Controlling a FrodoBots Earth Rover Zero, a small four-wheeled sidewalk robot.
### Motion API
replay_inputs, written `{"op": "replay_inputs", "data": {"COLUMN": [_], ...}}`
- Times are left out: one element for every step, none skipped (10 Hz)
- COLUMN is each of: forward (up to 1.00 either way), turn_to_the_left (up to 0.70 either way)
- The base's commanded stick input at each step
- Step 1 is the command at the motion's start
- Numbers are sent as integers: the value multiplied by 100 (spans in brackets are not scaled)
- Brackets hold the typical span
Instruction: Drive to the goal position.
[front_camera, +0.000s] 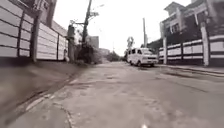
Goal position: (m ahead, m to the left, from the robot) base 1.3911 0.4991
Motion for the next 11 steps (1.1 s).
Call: {"op": "replay_inputs", "data": {"forward": [100,100,100,100,100,100,100,100,100,100,100], "turn_to_the_left": [0,0,0,0,0,14,32,23,1,0,0]}}
